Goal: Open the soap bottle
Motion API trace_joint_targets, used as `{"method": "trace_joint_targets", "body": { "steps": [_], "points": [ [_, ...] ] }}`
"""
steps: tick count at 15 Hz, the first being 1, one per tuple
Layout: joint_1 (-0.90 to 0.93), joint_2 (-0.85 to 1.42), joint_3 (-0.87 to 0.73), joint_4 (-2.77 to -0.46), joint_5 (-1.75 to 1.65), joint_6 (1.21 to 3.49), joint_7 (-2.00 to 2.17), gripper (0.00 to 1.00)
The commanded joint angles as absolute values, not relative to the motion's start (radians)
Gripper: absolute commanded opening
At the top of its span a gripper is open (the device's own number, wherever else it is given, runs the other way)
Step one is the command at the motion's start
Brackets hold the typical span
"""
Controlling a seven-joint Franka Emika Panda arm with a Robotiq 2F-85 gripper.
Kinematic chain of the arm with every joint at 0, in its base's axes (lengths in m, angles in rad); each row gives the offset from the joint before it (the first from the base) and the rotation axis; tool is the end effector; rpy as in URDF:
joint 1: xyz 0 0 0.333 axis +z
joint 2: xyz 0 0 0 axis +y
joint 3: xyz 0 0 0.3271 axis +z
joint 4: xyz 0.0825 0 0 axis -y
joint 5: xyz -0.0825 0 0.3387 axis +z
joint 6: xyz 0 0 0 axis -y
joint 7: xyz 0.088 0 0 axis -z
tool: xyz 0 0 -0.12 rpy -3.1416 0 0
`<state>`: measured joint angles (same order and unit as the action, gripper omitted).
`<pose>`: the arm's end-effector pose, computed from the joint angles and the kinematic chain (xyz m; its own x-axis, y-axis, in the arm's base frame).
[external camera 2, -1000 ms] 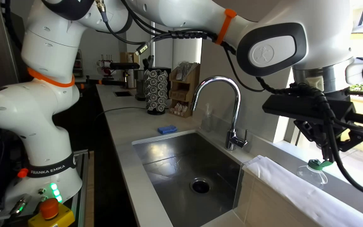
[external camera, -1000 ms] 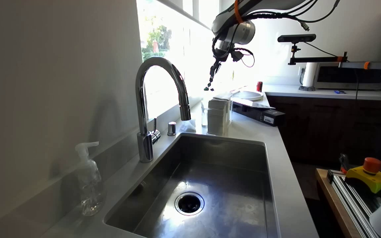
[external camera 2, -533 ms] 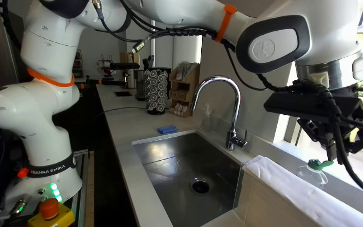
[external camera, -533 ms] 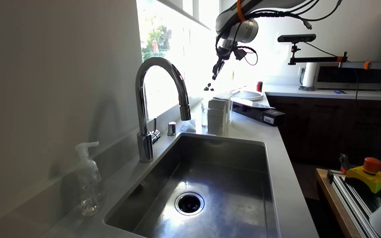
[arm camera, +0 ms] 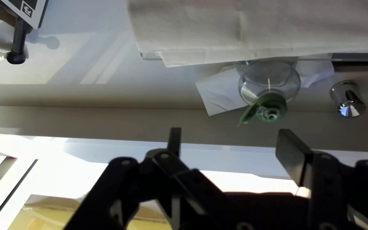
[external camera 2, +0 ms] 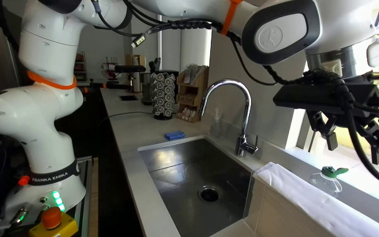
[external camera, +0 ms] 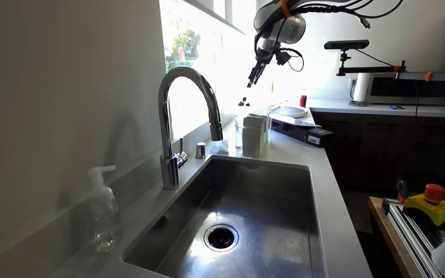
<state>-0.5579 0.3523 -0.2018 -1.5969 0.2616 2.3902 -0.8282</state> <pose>0.4988 -0.4408 0.4964 0.9107 -0.0072 0.4130 -0.0954 -0.9765 0.1933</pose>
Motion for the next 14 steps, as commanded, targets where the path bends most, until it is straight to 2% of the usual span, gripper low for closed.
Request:
{"method": "trace_joint_targets", "body": {
  "steps": [1, 13, 14],
  "points": [
    [-0.570, 0.286, -0.192, -1.676, 0.292, 2.373, -0.869, 1.00],
    [-0.566, 0.175, -0.236, -1.831, 0.364, 2.301, -0.919, 1.00],
    [-0.550, 0.217, -0.246, -1.771, 0.332, 2.322, -0.878, 1.00]
  ]
}}
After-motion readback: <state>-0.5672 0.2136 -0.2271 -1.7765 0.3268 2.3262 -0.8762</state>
